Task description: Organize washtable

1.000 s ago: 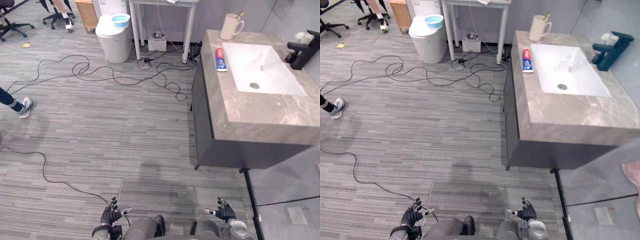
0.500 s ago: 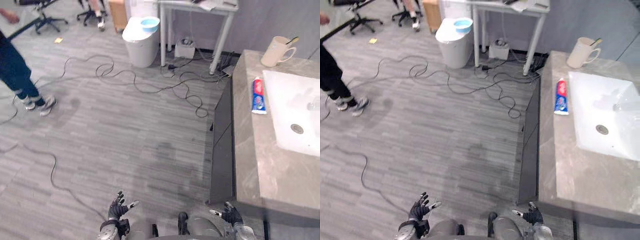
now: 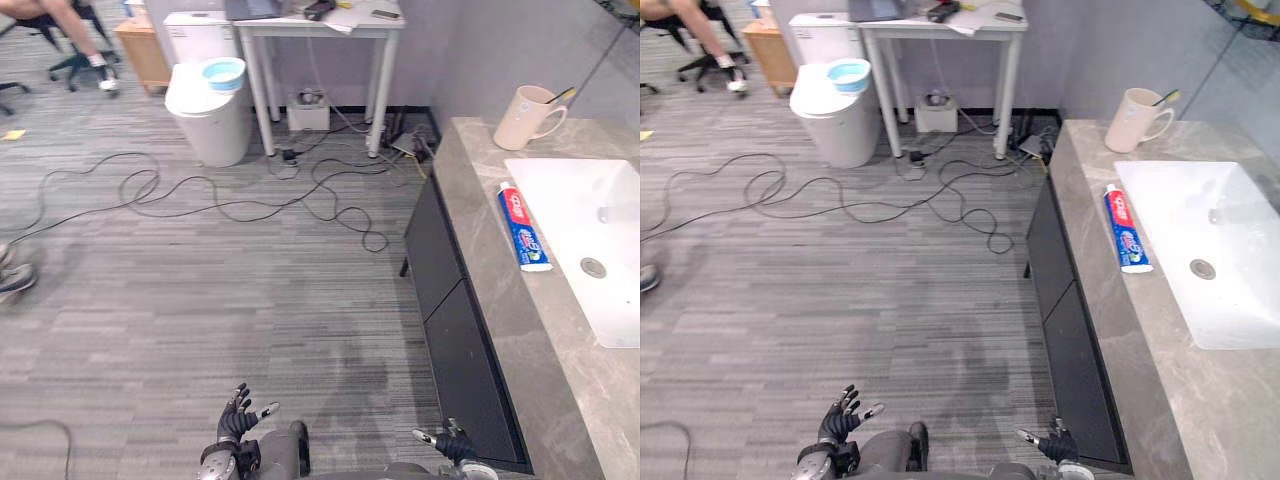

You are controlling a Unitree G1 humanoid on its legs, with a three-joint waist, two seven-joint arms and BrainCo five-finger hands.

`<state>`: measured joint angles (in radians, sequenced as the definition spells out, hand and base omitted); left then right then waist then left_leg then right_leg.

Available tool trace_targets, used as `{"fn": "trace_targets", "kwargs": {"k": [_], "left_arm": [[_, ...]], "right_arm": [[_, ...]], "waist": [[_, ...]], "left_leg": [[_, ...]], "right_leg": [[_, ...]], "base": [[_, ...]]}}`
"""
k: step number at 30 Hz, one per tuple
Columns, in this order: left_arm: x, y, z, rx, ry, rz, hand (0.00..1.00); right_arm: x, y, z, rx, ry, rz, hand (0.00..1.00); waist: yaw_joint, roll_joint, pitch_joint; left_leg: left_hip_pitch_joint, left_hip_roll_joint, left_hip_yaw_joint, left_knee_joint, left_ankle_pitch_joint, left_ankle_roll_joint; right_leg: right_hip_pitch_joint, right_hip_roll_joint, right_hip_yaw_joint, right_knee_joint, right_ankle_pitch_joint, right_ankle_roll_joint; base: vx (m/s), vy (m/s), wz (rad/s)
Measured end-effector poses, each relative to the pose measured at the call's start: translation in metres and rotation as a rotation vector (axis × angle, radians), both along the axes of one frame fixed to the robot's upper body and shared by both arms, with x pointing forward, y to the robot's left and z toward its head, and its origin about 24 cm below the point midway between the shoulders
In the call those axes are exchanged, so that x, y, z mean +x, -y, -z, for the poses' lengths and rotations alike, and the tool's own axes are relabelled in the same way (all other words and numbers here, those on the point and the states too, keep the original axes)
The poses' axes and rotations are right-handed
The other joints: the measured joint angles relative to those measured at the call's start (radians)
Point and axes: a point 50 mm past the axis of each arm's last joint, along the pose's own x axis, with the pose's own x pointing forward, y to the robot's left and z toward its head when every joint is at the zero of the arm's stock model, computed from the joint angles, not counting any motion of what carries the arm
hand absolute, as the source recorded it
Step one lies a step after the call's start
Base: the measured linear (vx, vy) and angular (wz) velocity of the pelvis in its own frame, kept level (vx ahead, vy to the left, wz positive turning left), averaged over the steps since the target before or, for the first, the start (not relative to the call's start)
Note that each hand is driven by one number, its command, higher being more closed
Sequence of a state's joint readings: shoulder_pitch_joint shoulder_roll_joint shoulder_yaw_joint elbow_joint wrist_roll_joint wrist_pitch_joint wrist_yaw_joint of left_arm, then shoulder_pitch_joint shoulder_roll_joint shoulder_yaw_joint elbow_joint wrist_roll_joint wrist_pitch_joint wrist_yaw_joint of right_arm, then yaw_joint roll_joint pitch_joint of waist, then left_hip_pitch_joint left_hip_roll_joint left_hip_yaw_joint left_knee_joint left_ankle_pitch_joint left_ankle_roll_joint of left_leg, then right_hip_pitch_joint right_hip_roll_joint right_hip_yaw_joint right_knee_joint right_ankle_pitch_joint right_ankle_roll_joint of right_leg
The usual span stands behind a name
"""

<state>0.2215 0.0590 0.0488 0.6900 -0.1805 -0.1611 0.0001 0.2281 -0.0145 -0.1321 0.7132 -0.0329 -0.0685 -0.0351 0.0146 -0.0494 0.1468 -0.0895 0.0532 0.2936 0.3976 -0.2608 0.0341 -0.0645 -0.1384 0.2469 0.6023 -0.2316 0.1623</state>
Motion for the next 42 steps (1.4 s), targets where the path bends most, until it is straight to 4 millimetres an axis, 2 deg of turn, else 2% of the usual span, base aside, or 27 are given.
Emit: {"fn": "trace_targets", "kwargs": {"k": [1, 2, 3, 6, 8, 9, 10, 11, 13, 15, 17, 19, 22, 24, 25, 27, 28, 29, 31, 32, 33, 34, 36, 38, 39, 41, 42], "left_arm": [[0.005, 0.002, -0.003, -0.001, 0.02, 0.007, 0.0], [0.008, 0.003, -0.004, -0.004, 0.031, 0.011, 0.0], [0.012, 0.002, -0.007, 0.001, 0.046, 0.014, 0.0], [0.02, 0.001, -0.009, 0.004, 0.064, 0.016, 0.0], [0.018, 0.001, -0.006, 0.002, 0.045, 0.016, 0.0], [0.013, 0.001, -0.003, 0.003, 0.023, 0.014, 0.0], [0.012, -0.001, -0.001, 0.008, 0.014, 0.015, 0.0], [0.006, 0.005, 0.004, -0.009, -0.018, 0.002, 0.0], [0.004, 0.014, 0.006, -0.032, -0.025, 0.003, 0.0], [0.006, 0.018, 0.005, -0.046, -0.02, 0.004, 0.0], [0.006, 0.018, 0.003, -0.049, -0.005, 0.01, 0.0], [0.005, 0.017, 0.002, -0.049, 0.005, 0.01, 0.0], [0.002, 0.016, 0.002, -0.052, 0.002, -0.014, 0.0], [0.004, 0.014, 0.001, -0.05, 0.008, -0.027, 0.0], [0.006, 0.014, 0.001, -0.05, 0.014, -0.029, 0.0], [0.005, 0.015, 0.001, -0.051, 0.009, -0.032, 0.0], [0.002, 0.015, 0.003, -0.053, -0.001, -0.033, 0.0], [0.002, 0.013, 0.003, -0.044, -0.003, -0.033, 0.0], [0.006, 0.005, 0.001, -0.018, 0.006, -0.025, 0.0], [0.008, 0.003, 0.0, -0.013, 0.012, -0.023, 0.0], [0.007, 0.003, 0.0, -0.012, 0.008, -0.023, 0.0], [0.007, 0.006, 0.001, -0.013, 0.005, -0.012, 0.0], [0.008, 0.011, 0.001, -0.015, 0.006, 0.012, 0.0], [0.008, 0.011, 0.001, -0.01, 0.003, 0.011, 0.0], [0.007, 0.01, 0.001, -0.008, 0.001, 0.011, 0.0], [0.006, 0.007, 0.004, -0.001, -0.018, 0.018, 0.0], [0.006, 0.006, 0.005, 0.003, -0.026, 0.021, 0.0]], "right_arm": [[0.0, -0.003, -0.001, 0.001, 0.005, -0.016, 0.0], [0.0, -0.003, -0.001, 0.003, 0.009, -0.018, 0.0], [0.001, -0.006, -0.003, 0.005, 0.019, -0.024, 0.0], [0.007, -0.009, -0.004, 0.01, 0.032, -0.053, 0.0], [0.009, -0.01, -0.004, 0.011, 0.035, -0.057, 0.0], [0.008, -0.01, -0.004, 0.012, 0.033, -0.057, 0.0], [0.004, -0.011, -0.002, 0.015, 0.023, -0.057, 0.0], [0.009, -0.007, -0.004, 0.008, 0.038, -0.051, 0.0], [0.01, -0.003, -0.006, -0.003, 0.049, -0.048, 0.0], [0.012, -0.003, -0.006, -0.005, 0.055, -0.051, 0.0], [0.01, -0.009, -0.005, 0.008, 0.047, -0.07, 0.0], [0.011, -0.012, -0.005, 0.016, 0.045, -0.106, 0.0], [0.008, -0.01, -0.004, 0.01, 0.029, -0.083, 0.0], [0.009, -0.008, -0.004, 0.005, 0.032, -0.064, 0.0], [0.009, -0.005, -0.005, -0.01, 0.031, -0.053, 0.0], [0.008, -0.003, -0.005, -0.02, 0.028, -0.048, 0.0], [0.005, -0.003, -0.004, -0.019, 0.02, -0.048, 0.0], [0.004, -0.007, -0.003, -0.009, 0.016, -0.046, 0.0], [-0.004, -0.018, -0.002, 0.025, 0.012, -0.045, 0.0], [-0.006, -0.024, -0.003, 0.039, 0.015, -0.041, 0.0], [-0.005, -0.026, -0.003, 0.044, 0.017, -0.042, 0.0], [-0.004, -0.028, -0.003, 0.051, 0.023, -0.04, 0.0], [0.0, -0.031, -0.005, 0.059, 0.034, -0.043, 0.0], [0.003, -0.028, -0.006, 0.05, 0.046, -0.052, 0.0], [0.004, -0.027, -0.005, 0.046, 0.044, -0.056, 0.0], [0.011, -0.021, -0.001, 0.022, 0.018, -0.09, 0.0], [0.012, -0.019, 0.0, 0.018, 0.007, -0.095, 0.0]], "waist": [[-0.003, -0.001, 0.001], [-0.004, 0.007, 0.005], [-0.008, 0.007, 0.007], [-0.029, 0.013, 0.01], [-0.031, 0.011, 0.009], [-0.037, -0.001, 0.003], [-0.043, -0.03, -0.003], [-0.041, -0.003, 0.003], [-0.053, 0.027, 0.0], [-0.052, 0.041, 0.005], [-0.048, 0.04, 0.013], [-0.035, 0.041, 0.015], [-0.021, 0.038, 0.013], [-0.008, 0.033, 0.012], [0.002, 0.032, 0.012], [0.002, 0.041, 0.009], [0.002, 0.048, -0.002], [0.002, 0.043, -0.007], [-0.003, -0.011, -0.026], [0.002, -0.029, -0.031], [0.0, -0.035, -0.033], [0.002, -0.039, -0.031], [-0.001, -0.032, -0.026], [-0.005, -0.026, -0.023], [-0.006, -0.023, -0.023], [-0.01, -0.008, -0.026], [-0.012, -0.001, -0.023]], "left_leg": [[0.039, 0.0, 0.024, -0.012, -0.011, 0.013], [0.059, 0.0, 0.031, -0.02, -0.016, 0.014], [0.104, 0.0, 0.037, -0.046, -0.021, 0.015], [0.203, 0.033, 0.054, -0.118, -0.02, 0.014], [0.233, 0.04, 0.065, -0.14, -0.015, 0.006], [0.248, 0.026, 0.064, -0.156, -0.008, -0.016], [0.26, -0.004, 0.052, -0.159, -0.01, -0.031], [0.281, 0.02, 0.036, -0.156, -0.031, -0.064], [0.282, 0.045, 0.033, -0.128, -0.027, -0.072], [0.245, 0.088, 0.023, -0.004, -0.025, -0.09], [0.134, 0.183, -0.012, 0.329, -0.016, -0.12], [0.08, 0.215, -0.018, 0.439, -0.023, -0.12], [-0.012, 0.203, -0.036, 0.354, -0.051, -0.099], [-0.066, 0.129, -0.156, 0.19, -0.048, -0.103], [-0.085, 0.083, -0.25, 0.098, -0.035, -0.123], [-0.08, 0.065, -0.348, -0.033, -0.002, -0.165], [-0.072, 0.083, -0.316, -0.018, 0.078, -0.153], [-0.072, 0.079, -0.272, 0.009, 0.062, -0.138], [-0.067, 0.065, -0.201, 0.045, 0.022, -0.111], [-0.056, 0.066, -0.154, 0.062, 0.0, -0.093], [-0.045, 0.067, -0.128, 0.063, -0.011, -0.087], [-0.009, 0.068, -0.059, 0.055, -0.028, -0.075], [0.053, 0.065, 0.036, 0.02, -0.039, -0.06], [0.135, 0.058, 0.146, -0.055, -0.037, -0.057], [0.15, 0.057, 0.165, -0.069, -0.037, -0.057], [0.176, 0.054, 0.24, -0.113, -0.024, -0.062], [0.176, 0.052, 0.241, -0.128, -0.017, -0.064]], "right_leg": [[-0.049, 0.0, -0.01, 0.104, 0.023, 0.02], [-0.067, -0.003, -0.029, 0.145, 0.011, 0.011], [-0.102, -0.002, -0.08, 0.202, -0.031, 0.0], [-0.171, 0.054, -0.241, 0.191, -0.102, -0.075], [-0.214, 0.085, -0.283, 0.121, -0.103, -0.087], [-0.217, 0.104, -0.295, -0.002, -0.039, -0.136], [-0.219, 0.097, -0.291, -0.088, 0.067, -0.208], [-0.2, 0.11, -0.303, -0.065, 0.043, -0.222], [-0.179, 0.13, -0.307, -0.088, 0.022, -0.229], [-0.137, 0.152, -0.311, -0.122, 0.011, -0.233], [-0.036, 0.197, -0.306, -0.187, -0.002, -0.241], [0.001, 0.205, -0.297, -0.196, -0.024, -0.259], [0.035, 0.189, -0.246, -0.201, -0.036, -0.253], [0.044, 0.159, -0.185, -0.205, -0.037, -0.228], [0.042, 0.143, -0.137, -0.208, -0.042, -0.205], [0.042, 0.142, -0.072, -0.213, -0.057, -0.168], [0.044, 0.146, -0.025, -0.196, -0.08, -0.138], [0.044, 0.135, 0.01, -0.195, -0.088, -0.123], [0.039, 0.106, 0.063, -0.209, -0.089, -0.101], [0.028, 0.097, 0.087, -0.204, -0.077, -0.085], [0.023, 0.091, 0.086, -0.194, -0.071, -0.078], [-0.006, 0.08, 0.073, -0.143, -0.059, -0.061], [-0.069, 0.047, -0.023, -0.046, -0.033, -0.066], [-0.105, -0.01, -0.251, 0.016, -0.025, -0.085], [-0.107, -0.021, -0.305, 0.01, -0.025, -0.084], [-0.107, -0.038, -0.54, -0.095, -0.016, -0.098], [-0.104, -0.042, -0.579, -0.128, -0.009, -0.111]], "base": [[0.3, 0.148, -0.79], [0.24, 0.091, -0.63], [0.19, 0.046, -0.39], [0.25, -0.024, -0.22], [0.21, -0.076, -0.16], [0.27, -0.116, -0.04], [0.35, -0.126, -0.09], [0.28, -0.105, -0.09], [0.25, -0.128, -0.03], [0.23, -0.153, 0.05], [0.21, -0.121, -0.11], [0.15, -0.039, -0.3], [0.15, 0.085, -0.39], [0.24, 0.251, -0.79], [0.22, 0.287, -0.99], [0.19, 0.352, -1.14], [0.26, 0.478, -1.34], [0.22, 0.403, -1.07], [0.22, 0.335, -0.94], [0.2, 0.309, -1.08], [0.18, 0.295, -1.39], [0.14, 0.261, -1.44], [0.12, 0.23, -1.38], [0.06, 0.188, -1.23], [0.04, 0.133, -1.19], [0.1, 0.055, -1.15], [0.12, -0.01, -0.99]]}}
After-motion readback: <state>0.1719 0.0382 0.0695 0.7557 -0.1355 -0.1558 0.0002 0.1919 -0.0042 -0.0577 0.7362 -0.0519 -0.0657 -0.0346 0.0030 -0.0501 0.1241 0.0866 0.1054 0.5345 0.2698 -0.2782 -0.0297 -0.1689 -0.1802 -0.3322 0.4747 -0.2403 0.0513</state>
